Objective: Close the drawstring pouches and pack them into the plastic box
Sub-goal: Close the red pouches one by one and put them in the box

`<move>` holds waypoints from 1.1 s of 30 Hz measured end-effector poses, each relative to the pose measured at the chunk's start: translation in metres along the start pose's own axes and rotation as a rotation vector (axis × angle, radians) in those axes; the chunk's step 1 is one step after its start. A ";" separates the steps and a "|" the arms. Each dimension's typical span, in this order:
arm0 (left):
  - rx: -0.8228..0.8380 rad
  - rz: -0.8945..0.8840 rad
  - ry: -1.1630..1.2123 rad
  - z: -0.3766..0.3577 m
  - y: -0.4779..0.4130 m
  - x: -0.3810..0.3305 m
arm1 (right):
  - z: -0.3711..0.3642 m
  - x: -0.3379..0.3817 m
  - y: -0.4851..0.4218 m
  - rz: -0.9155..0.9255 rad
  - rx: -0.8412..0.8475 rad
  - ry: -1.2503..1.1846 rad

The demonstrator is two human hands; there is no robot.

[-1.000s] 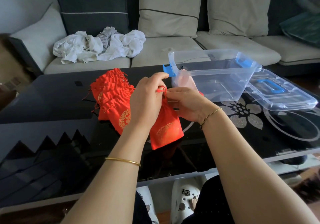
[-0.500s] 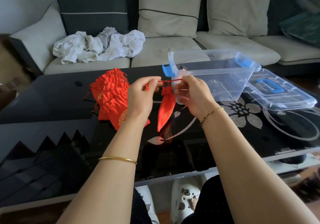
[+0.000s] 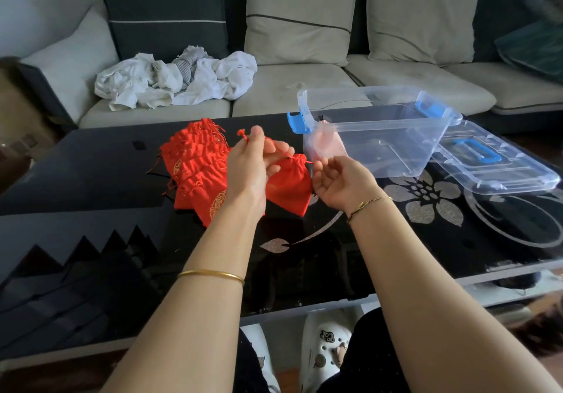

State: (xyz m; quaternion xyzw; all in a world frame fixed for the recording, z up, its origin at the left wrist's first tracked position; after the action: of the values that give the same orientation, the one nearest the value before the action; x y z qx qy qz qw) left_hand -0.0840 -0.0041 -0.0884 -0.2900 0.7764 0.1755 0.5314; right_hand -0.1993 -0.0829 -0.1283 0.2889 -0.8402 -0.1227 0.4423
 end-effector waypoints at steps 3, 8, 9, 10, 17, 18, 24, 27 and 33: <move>0.127 -0.001 -0.259 -0.003 0.000 -0.002 | -0.002 0.014 0.004 0.161 0.018 0.182; 0.306 -0.005 -0.598 -0.009 0.006 0.003 | -0.021 0.030 0.018 0.523 0.061 0.659; 0.311 -0.015 -0.627 -0.010 0.006 0.004 | -0.026 0.029 0.021 0.576 0.087 0.742; 0.306 -0.020 -0.640 -0.011 0.006 0.004 | -0.030 0.028 0.024 0.614 0.112 0.802; 0.235 -0.021 -0.535 -0.006 0.004 0.006 | -0.028 0.017 0.019 0.420 0.110 0.977; 0.218 -0.029 -0.520 -0.005 0.003 0.006 | -0.028 0.017 0.019 0.426 0.129 1.010; 0.116 -0.054 -0.471 0.002 -0.001 0.005 | -0.032 0.019 0.025 0.616 0.207 1.197; 0.071 -0.042 -0.487 0.004 -0.003 0.006 | -0.035 0.017 0.026 0.757 0.237 1.297; 0.041 -0.007 -0.485 0.006 -0.004 0.007 | -0.040 0.014 0.029 0.973 0.208 1.363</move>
State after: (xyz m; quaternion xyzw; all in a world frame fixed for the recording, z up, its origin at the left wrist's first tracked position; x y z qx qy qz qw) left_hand -0.0792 -0.0058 -0.0973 -0.2313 0.6283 0.2224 0.7087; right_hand -0.1839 -0.0658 -0.0827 -0.0551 -0.4271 0.3605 0.8274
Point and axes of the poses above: each hand's wrist, its own y-axis away from the middle knuckle, its own z-axis out of the back of the hand, x = y × z, the point moved 4 cm from there along -y, towards the middle knuckle, and after that the axes turned 6 degrees about y, right-handed, at the moved point
